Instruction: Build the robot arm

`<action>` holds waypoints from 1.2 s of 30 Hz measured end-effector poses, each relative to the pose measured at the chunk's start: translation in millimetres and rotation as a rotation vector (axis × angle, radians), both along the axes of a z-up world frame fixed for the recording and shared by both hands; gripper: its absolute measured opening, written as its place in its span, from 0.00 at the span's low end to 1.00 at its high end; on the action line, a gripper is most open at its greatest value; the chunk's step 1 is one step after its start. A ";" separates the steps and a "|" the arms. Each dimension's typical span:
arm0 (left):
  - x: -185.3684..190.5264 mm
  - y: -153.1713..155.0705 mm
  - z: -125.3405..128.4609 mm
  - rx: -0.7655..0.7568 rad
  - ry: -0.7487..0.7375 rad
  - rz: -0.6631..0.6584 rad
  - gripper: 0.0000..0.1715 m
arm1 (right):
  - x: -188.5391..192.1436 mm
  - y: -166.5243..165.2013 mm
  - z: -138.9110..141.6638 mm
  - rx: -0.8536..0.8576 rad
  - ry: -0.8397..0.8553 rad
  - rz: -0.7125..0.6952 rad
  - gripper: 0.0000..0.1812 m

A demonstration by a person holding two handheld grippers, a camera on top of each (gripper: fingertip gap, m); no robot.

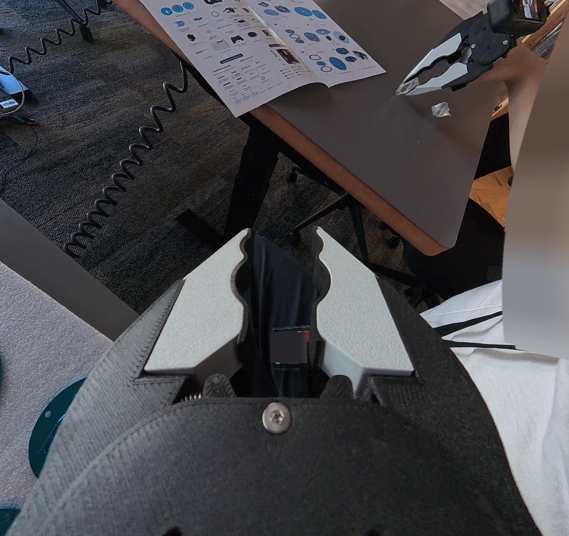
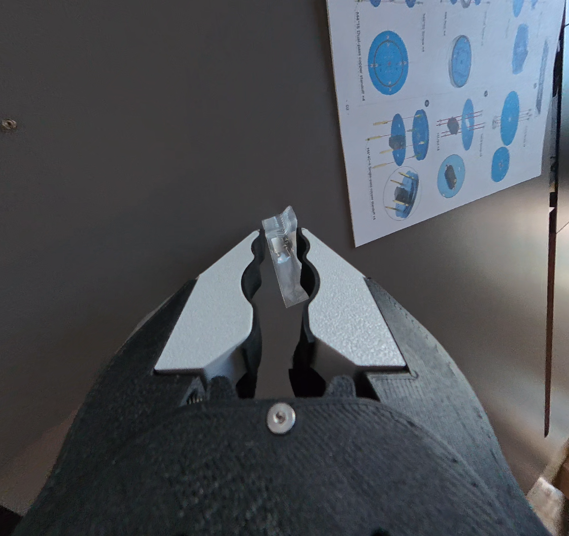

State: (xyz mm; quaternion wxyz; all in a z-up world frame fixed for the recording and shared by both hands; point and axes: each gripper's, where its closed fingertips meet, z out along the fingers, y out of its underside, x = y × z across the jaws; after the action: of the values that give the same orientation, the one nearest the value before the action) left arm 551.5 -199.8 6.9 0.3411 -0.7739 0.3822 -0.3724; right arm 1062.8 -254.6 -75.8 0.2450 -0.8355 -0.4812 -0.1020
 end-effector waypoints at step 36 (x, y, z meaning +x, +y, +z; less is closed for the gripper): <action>-1.1 -2.1 1.2 0.002 -0.005 0.003 0.21 | -7.8 11.9 -6.8 0.077 -0.268 0.079 0.10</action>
State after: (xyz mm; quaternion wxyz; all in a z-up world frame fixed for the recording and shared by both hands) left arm 550.4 -201.9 8.0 0.3435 -0.7730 0.3809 -0.3734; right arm 1055.0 -242.7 -82.6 0.2145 -0.7848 -0.5376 -0.2212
